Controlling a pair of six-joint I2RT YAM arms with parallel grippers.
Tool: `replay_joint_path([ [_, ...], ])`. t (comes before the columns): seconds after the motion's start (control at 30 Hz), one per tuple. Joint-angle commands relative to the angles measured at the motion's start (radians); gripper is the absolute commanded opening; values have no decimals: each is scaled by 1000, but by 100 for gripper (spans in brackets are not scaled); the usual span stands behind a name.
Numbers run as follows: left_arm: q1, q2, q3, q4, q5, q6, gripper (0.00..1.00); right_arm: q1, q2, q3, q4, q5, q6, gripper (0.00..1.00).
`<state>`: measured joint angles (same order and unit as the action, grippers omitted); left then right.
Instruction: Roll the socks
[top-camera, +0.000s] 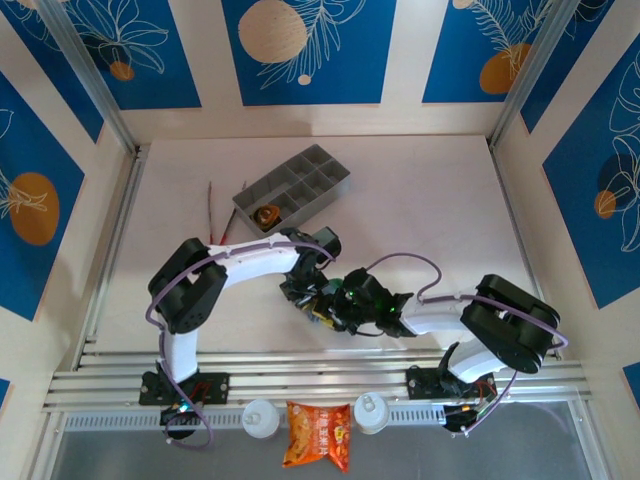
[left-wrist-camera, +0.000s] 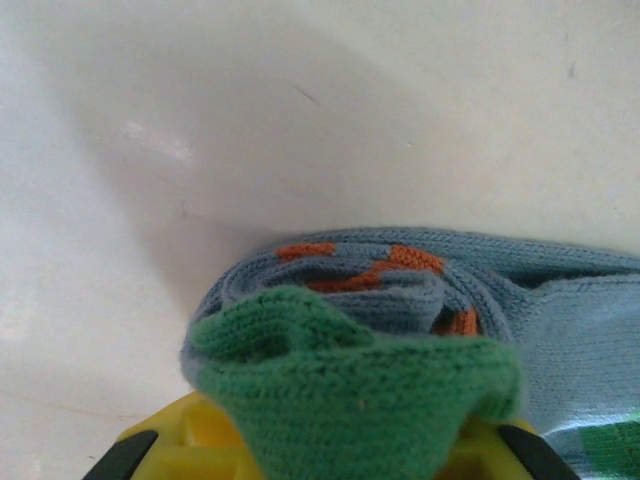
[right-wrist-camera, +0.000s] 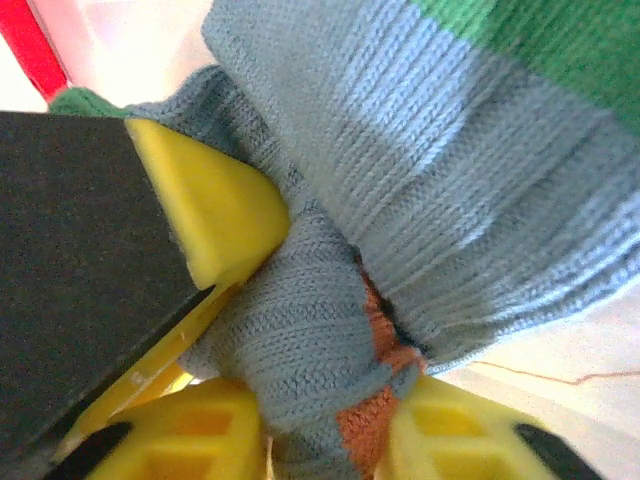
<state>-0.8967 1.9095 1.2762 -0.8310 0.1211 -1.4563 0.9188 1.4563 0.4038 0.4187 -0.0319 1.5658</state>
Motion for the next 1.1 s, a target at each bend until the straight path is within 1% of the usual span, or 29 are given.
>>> replay_joint_path([
  [0.0, -19, 80, -110, -99, 54, 3, 0, -26, 28, 18, 12, 85, 51, 13],
  [0.03, -19, 65, -116, -94, 49, -1, 0, -28, 26, 17, -40, 84, 79, 3],
  [0.07, -17, 43, -122, -80, 38, -5, 0, -30, 24, 13, -92, 82, 105, 0],
  [0.1, -15, 20, -130, -67, 23, -8, 5, -35, 24, 6, -117, 75, 124, 0],
  [0.17, -11, -45, -156, -26, -15, -25, 29, -52, 32, -8, -203, 33, 172, 0],
  [0.2, -7, -78, -175, 1, -28, -34, 37, -66, 41, -21, -210, 4, 174, 0],
  [0.27, 8, -145, -221, 86, -50, -44, 57, -93, 59, -31, -269, -54, 177, 0],
  [0.33, 23, -196, -240, 118, -80, -44, 76, -118, 82, -43, -297, -101, 170, 0],
  [0.37, 32, -221, -256, 160, -89, -35, 82, -125, 90, -57, -292, -116, 176, 0],
  [0.43, 46, -268, -287, 220, -108, -26, 89, -138, 108, -79, -275, -136, 187, 0],
  [0.5, 55, -314, -326, 296, -126, 5, 91, -154, 121, -104, -236, -147, 204, 0],
  [0.53, 59, -339, -339, 308, -140, 16, 91, -162, 126, -113, -224, -154, 218, 0],
  [0.63, 64, -423, -427, 430, -141, 30, 89, -194, 146, -123, -179, -192, 239, 0],
  [0.73, 64, -500, -491, 487, -153, 36, 89, -217, 161, -104, -202, -231, 253, 0],
  [0.83, 63, -552, -543, 556, -154, 39, 85, -231, 178, -94, -225, -256, 261, 0],
  [0.93, 60, -549, -566, 608, -139, 43, 81, -239, 203, -89, -231, -276, 258, 0],
  [1.07, 49, -489, -572, 693, -117, 58, 76, -240, 231, -75, -238, -294, 242, 0],
])
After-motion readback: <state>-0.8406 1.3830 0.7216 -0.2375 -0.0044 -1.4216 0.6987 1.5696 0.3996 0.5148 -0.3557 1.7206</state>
